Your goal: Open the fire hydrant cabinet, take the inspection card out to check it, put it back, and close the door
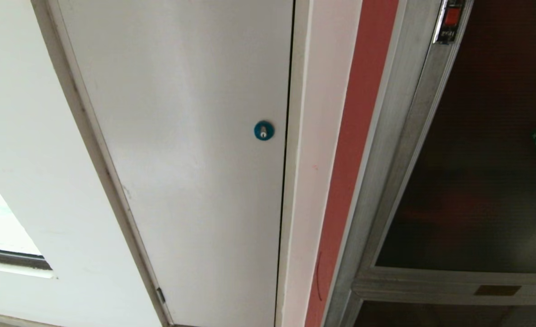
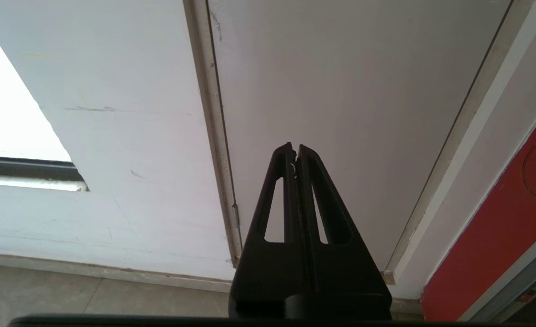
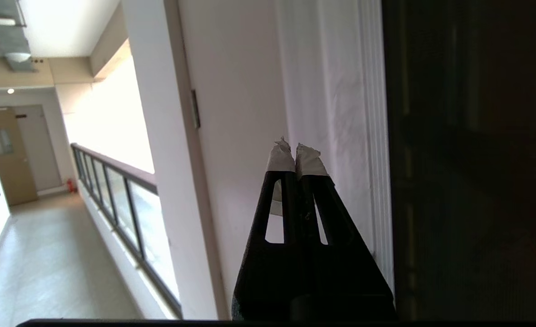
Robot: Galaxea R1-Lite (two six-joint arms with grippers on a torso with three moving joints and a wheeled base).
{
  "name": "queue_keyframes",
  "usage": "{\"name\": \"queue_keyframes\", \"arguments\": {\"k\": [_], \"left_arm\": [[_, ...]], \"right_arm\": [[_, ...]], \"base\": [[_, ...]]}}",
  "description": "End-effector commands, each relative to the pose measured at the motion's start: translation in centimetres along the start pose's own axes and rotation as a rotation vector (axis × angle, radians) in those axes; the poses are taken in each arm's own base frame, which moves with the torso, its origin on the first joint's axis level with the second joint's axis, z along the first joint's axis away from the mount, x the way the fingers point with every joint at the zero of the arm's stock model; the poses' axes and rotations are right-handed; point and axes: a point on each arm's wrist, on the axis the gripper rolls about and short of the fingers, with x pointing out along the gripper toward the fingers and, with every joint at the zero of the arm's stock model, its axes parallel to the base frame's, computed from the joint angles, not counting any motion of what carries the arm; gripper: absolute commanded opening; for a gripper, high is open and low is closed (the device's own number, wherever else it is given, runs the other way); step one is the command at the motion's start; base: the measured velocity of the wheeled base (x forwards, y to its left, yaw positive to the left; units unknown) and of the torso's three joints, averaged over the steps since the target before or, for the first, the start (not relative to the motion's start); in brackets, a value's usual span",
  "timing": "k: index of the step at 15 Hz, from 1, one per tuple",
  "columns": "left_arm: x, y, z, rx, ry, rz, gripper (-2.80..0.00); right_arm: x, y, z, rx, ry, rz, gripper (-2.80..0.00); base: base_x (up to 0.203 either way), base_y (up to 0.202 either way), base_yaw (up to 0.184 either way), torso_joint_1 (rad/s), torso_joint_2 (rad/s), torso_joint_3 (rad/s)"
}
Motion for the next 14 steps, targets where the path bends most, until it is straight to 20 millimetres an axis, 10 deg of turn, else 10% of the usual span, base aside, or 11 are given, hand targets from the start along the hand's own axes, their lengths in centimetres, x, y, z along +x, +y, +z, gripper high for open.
{"name": "queue_keyframes", "arguments": {"k": [1, 14], "left_arm": [[0.0, 0.0, 0.0, 0.000, 0.001, 0.001, -2.80], [0.0, 0.0, 0.0, 0.000, 0.000, 0.001, -2.80]], "right_arm": [[1.4, -1.2, -0.6, 0.004, 0.001, -0.010, -2.80], [4.9, -5.6, -2.4, -0.010, -0.064, -0.180, -2.80]], "base": [[0.000, 0.000, 0.000, 0.000, 0.00, 0.000], [0.000, 0.000, 0.000, 0.000, 0.00, 0.000]]}}
